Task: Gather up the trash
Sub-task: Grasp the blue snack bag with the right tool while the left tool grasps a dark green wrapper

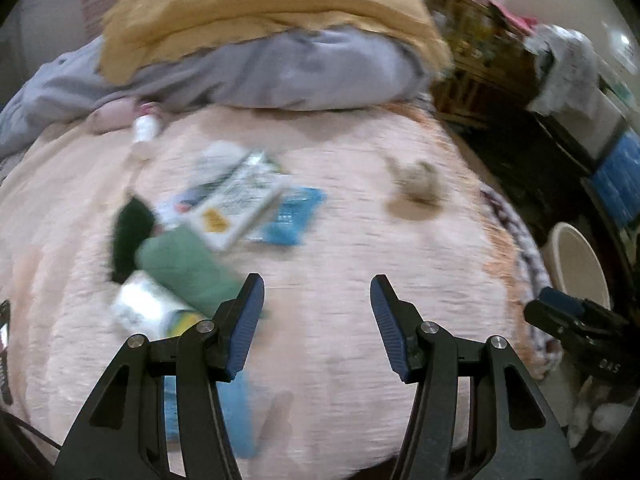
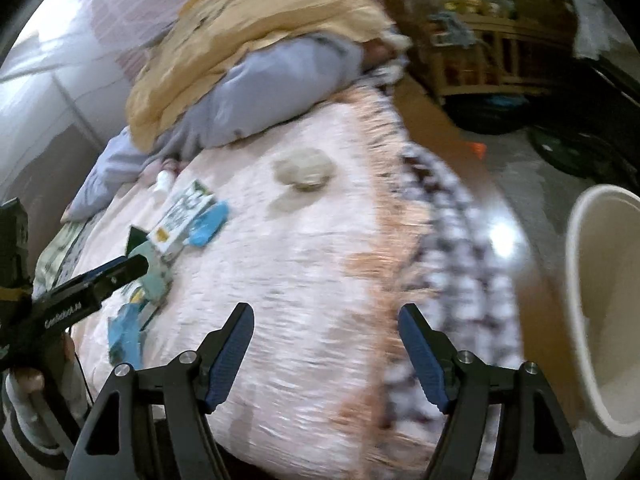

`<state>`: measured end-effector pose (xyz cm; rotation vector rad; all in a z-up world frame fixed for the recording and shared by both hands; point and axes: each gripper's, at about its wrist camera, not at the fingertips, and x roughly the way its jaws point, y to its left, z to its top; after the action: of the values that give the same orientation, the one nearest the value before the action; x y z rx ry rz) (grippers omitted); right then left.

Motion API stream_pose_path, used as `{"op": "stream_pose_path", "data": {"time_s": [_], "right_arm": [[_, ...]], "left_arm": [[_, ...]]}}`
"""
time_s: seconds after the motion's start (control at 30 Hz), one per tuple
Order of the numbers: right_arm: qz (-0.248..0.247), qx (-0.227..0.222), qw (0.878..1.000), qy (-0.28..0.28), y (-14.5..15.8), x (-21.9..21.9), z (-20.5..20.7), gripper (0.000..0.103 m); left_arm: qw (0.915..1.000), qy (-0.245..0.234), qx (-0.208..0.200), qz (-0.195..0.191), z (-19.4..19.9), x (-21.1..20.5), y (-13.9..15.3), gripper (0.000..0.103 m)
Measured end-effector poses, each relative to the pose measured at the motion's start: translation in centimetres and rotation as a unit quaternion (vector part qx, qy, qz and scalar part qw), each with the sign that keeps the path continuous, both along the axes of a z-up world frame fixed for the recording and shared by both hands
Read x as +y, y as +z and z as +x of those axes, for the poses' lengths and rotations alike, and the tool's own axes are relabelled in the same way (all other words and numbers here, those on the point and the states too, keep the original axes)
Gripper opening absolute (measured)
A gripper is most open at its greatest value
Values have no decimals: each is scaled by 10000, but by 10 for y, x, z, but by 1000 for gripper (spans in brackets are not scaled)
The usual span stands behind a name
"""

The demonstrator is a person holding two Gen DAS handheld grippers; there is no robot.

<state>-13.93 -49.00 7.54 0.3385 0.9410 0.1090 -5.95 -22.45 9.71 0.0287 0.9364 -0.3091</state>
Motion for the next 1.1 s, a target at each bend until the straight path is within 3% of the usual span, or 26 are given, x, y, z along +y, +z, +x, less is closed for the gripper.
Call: {"op": "stream_pose_path", "data": {"time_s": [0.27,0.43,0.7,0.9,0.93,0.97,1.0,1.03,1.1], "right_arm": [[-47,90,9972,744,-10,68,46,72],[68,162,9937,1107,-14,103,88,72],[174,471,9901,1314,-39,150,165,72],[-23,674,9891,1312,-62,167,196,72],[-42,667,9890,1319,-65,169,198,72],[-58,621,9893,1317,-66,170,200,65],[-109,537,9899,1308,-66,169,200,52],[-168,501,9901,1299,-66,169,202,49],[-203,474,9900,1313,-68,168,202,42]], "left_arm": [[9963,846,127,-40,26,90,-7,54],[9931,1127,281,-179,41,127,-17,54],[9894,1320,478,-359,73,156,-34,54],[9897,1219,644,-389,101,154,-52,53],[9902,1164,677,-379,106,151,-55,51],[9905,1124,699,-362,109,149,-57,46],[9909,1079,739,-324,112,146,-60,32],[9911,1029,801,-285,115,143,-63,24],[9909,1012,812,-343,115,142,-65,18]]}}
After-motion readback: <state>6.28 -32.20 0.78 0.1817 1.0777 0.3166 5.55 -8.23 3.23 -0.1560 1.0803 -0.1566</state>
